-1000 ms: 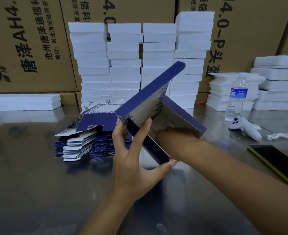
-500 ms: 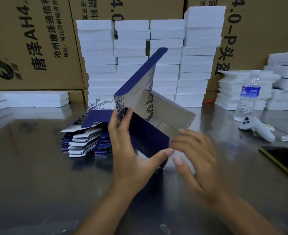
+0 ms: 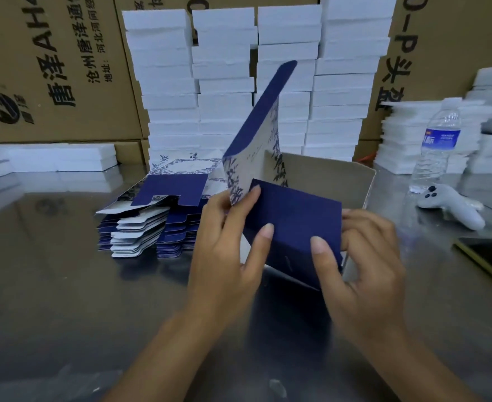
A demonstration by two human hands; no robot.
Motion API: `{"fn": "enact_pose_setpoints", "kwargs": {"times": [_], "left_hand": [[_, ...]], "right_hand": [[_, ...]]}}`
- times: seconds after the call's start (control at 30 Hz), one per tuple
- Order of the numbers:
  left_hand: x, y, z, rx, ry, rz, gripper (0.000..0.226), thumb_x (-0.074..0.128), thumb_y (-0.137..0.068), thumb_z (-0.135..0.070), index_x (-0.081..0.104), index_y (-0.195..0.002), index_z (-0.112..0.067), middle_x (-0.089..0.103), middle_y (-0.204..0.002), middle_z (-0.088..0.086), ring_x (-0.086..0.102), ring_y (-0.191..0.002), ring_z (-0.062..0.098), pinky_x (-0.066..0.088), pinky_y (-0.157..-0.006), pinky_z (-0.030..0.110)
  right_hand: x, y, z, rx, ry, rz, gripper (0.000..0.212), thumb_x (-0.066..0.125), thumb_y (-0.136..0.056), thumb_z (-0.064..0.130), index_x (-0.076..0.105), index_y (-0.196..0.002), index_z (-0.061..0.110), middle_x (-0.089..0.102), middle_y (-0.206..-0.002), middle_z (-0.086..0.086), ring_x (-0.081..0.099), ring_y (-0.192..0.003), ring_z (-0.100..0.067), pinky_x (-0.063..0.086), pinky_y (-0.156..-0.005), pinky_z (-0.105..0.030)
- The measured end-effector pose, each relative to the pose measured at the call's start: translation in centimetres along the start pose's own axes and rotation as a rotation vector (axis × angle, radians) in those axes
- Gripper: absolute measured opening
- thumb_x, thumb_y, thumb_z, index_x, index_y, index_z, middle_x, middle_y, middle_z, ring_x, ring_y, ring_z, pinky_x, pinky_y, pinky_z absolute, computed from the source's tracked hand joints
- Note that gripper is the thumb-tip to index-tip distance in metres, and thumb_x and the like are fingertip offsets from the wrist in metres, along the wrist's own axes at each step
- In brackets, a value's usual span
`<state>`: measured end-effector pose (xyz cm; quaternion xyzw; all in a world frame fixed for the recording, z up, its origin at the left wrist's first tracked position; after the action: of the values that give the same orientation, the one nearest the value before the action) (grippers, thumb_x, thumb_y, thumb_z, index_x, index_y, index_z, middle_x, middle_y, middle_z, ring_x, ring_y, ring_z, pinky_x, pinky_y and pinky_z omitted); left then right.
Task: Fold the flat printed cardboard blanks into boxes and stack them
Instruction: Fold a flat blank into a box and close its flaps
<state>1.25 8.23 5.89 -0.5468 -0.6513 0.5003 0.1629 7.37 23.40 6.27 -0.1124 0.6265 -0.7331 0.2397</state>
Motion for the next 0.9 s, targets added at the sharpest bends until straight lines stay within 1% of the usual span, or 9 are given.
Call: {"fn": "enact_pose_setpoints", "kwargs": {"times": [0.13,0.2,0.33,0.4,0.47,0.6,0.67,0.77,0.9], "left_hand": [[1.2,0.2,0.5,-0.016,-0.059,0.172,0.05,0.046,-0.086,-0.053,0.05,-0.133,-0.035,0.037,-0.133,0.007,0.043,-0.122,0.023,0.04,-0.1,0.038],[1.4,0.1,0.9,-0.018,-0.013,0.18,0.04,0.046,-0.086,-0.052,0.051,-0.125,-0.045,0.037,-0.132,-0.001,0.042,-0.122,0.015,0.04,-0.099,0.032],[2.2,0.4,1.6,-0.069,0.067,0.255,0.038,0.039,-0.087,-0.056,0.04,-0.125,-0.054,0.036,-0.128,-0.016,0.035,-0.122,-0.009,0.029,-0.095,0.004],[2.6,0.5,1.6,-0.092,0.132,0.263,0.036,0.038,-0.089,-0.054,0.042,-0.125,-0.053,0.043,-0.126,-0.012,0.039,-0.12,-0.007,0.032,-0.094,0.006],[2.7,0.5,1.3,-0.085,0.167,0.23,0.032,0.04,-0.091,-0.049,0.047,-0.122,-0.049,0.049,-0.117,-0.012,0.048,-0.112,0.0,0.037,-0.09,0.014],[2.6,0.4,1.0,-0.065,0.152,0.154,0.025,0.043,-0.091,-0.044,0.057,-0.111,-0.041,0.047,-0.103,-0.021,0.049,-0.093,-0.003,0.037,-0.078,0.012],[2.4,0.4,0.9,-0.071,0.151,0.122,0.02,0.044,-0.09,-0.045,0.059,-0.103,-0.038,0.045,-0.099,-0.022,0.048,-0.091,-0.003,0.036,-0.077,0.011],[2.4,0.4,0.6,-0.051,0.151,0.118,0.017,0.049,-0.088,-0.043,0.061,-0.094,-0.034,0.041,-0.095,-0.021,0.044,-0.089,-0.006,0.034,-0.077,0.01],[2.5,0.3,0.3,-0.073,0.245,0.15,0.008,0.058,-0.088,-0.032,0.064,-0.082,-0.032,0.039,-0.1,-0.015,0.041,-0.098,-0.003,0.032,-0.084,0.005]], "right_hand": [[-0.6,-0.3,-0.4,0.083,-0.05,-0.035,0.027,0.053,-0.089,0.02,0.062,-0.069,0.004,0.052,-0.095,0.003,0.046,-0.096,-0.013,0.035,-0.09,-0.018],[-0.8,-0.3,-0.8,0.145,-0.066,-0.043,0.028,0.055,-0.087,0.022,0.053,-0.064,0.007,0.045,-0.106,-0.002,0.043,-0.097,-0.009,0.032,-0.089,-0.012],[-0.6,-0.1,-1.5,0.202,-0.115,-0.008,0.03,0.056,-0.087,0.025,0.049,-0.064,0.006,0.038,-0.116,-0.003,0.048,-0.101,-0.01,0.033,-0.092,-0.01],[-0.5,0.0,-1.7,0.242,-0.162,-0.001,0.025,0.056,-0.087,0.027,0.051,-0.071,0.008,0.036,-0.124,-0.002,0.052,-0.115,-0.012,0.035,-0.095,-0.01],[-0.6,0.0,-1.9,0.276,-0.188,-0.017,0.016,0.058,-0.086,0.029,0.049,-0.086,0.016,0.032,-0.131,-0.003,0.049,-0.124,-0.013,0.038,-0.098,-0.013],[-0.8,-0.5,-1.8,0.264,-0.149,-0.005,0.037,0.058,-0.084,0.028,0.051,-0.115,0.009,0.033,-0.137,-0.012,0.041,-0.127,-0.007,0.035,-0.105,-0.018],[-0.5,-0.6,-0.9,0.153,-0.042,0.063,0.029,0.057,-0.086,0.028,0.065,-0.105,0.008,0.043,-0.133,-0.015,0.04,-0.126,-0.011,0.033,-0.107,-0.029],[-0.1,-0.4,0.3,-0.042,0.139,0.083,0.022,0.06,-0.085,0.03,0.075,-0.078,0.014,0.065,-0.11,-0.011,0.048,-0.115,-0.022,0.037,-0.094,-0.058],[-0.4,-0.4,0.5,-0.092,0.188,0.03,0.02,0.065,-0.084,0.031,0.075,-0.073,0.017,0.068,-0.085,-0.003,0.051,-0.101,-0.02,0.033,-0.094,-0.054]]}}
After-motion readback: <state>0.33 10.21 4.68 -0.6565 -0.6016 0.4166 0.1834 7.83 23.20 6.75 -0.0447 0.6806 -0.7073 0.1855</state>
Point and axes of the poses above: each hand's wrist, its own y-axis away from the middle knuckle, its own x-axis out of the palm, z = x × y, the point moved 6 cm from there along -y, towards the middle knuckle
